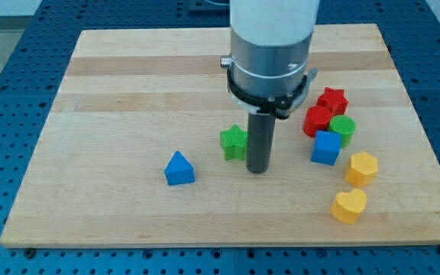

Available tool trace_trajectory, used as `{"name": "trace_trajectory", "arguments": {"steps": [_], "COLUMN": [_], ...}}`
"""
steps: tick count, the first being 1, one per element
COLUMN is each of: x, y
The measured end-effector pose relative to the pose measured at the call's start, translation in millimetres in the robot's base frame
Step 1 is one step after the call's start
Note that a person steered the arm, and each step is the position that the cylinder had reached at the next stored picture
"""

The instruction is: Move the green star to the center

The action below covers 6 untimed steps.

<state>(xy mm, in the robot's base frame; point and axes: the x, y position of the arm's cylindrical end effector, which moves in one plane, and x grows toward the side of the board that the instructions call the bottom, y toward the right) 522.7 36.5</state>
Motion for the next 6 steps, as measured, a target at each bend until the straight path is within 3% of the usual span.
{"name": "trace_trajectory", "arguments": {"steps": [4,6], "x": [-17.8,-25.1], "y": [-71.2,-73.4]}}
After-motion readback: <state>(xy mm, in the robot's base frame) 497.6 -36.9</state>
